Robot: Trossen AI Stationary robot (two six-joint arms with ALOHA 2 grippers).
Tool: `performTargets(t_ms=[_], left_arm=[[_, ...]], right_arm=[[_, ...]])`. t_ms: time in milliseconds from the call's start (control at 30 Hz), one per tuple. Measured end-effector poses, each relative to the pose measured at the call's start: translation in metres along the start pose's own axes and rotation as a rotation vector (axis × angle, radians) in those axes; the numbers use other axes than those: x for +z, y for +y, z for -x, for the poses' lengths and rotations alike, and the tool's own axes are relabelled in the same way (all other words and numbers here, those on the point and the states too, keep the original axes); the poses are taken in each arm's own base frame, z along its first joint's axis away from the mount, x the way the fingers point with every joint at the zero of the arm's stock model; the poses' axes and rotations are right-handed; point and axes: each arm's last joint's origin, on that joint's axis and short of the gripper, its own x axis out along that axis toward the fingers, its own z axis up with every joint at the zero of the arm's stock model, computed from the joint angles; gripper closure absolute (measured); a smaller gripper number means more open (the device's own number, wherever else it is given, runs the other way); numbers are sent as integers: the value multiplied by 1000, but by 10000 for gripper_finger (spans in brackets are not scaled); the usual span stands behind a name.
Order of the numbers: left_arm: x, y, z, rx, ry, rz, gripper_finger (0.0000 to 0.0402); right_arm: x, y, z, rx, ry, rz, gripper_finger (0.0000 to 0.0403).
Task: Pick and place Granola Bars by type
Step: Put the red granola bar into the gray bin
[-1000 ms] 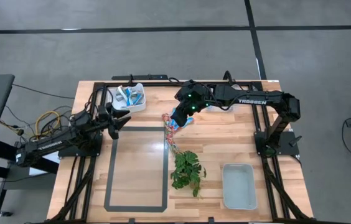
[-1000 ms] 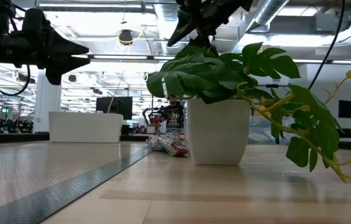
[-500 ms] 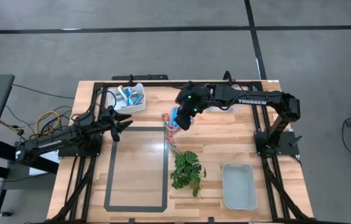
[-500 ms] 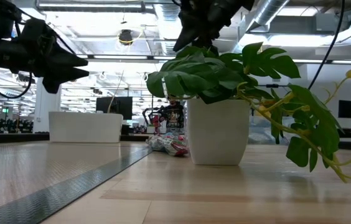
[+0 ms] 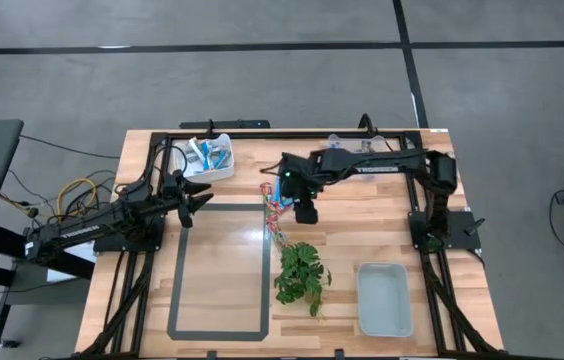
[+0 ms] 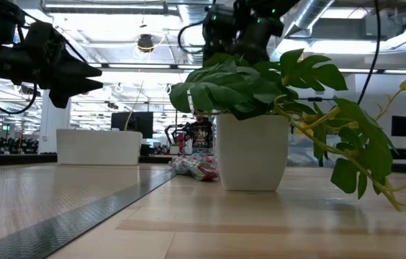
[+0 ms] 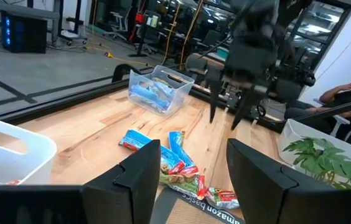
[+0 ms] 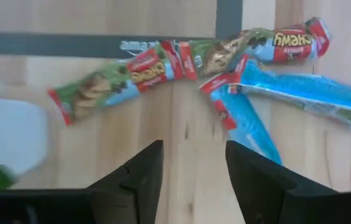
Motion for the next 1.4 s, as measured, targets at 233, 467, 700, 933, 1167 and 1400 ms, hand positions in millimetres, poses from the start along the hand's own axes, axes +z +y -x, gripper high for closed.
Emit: performTargets(t_ms=[233, 467, 700, 933, 1167, 1400], left_arm=[[0, 0, 0, 0, 1, -5, 226], [0, 0, 0, 0, 1, -6, 226], [0, 0, 0, 2, 1, -2, 226], [0, 0, 0, 2, 1, -1, 226], [-1, 0, 0, 3, 2, -1, 226], [-1, 0, 0, 3, 1, -1, 226]], right_arm=[[-7, -14, -30, -42, 104, 101, 239], [-16, -33, -54, -31, 160, 119, 241], [-20, -51, -65, -64, 163, 93, 243], [-20, -57, -67, -77, 141, 83, 264], [-19, -55, -67, -38, 123, 84, 335], [-17, -50, -68, -20, 117, 92, 399]])
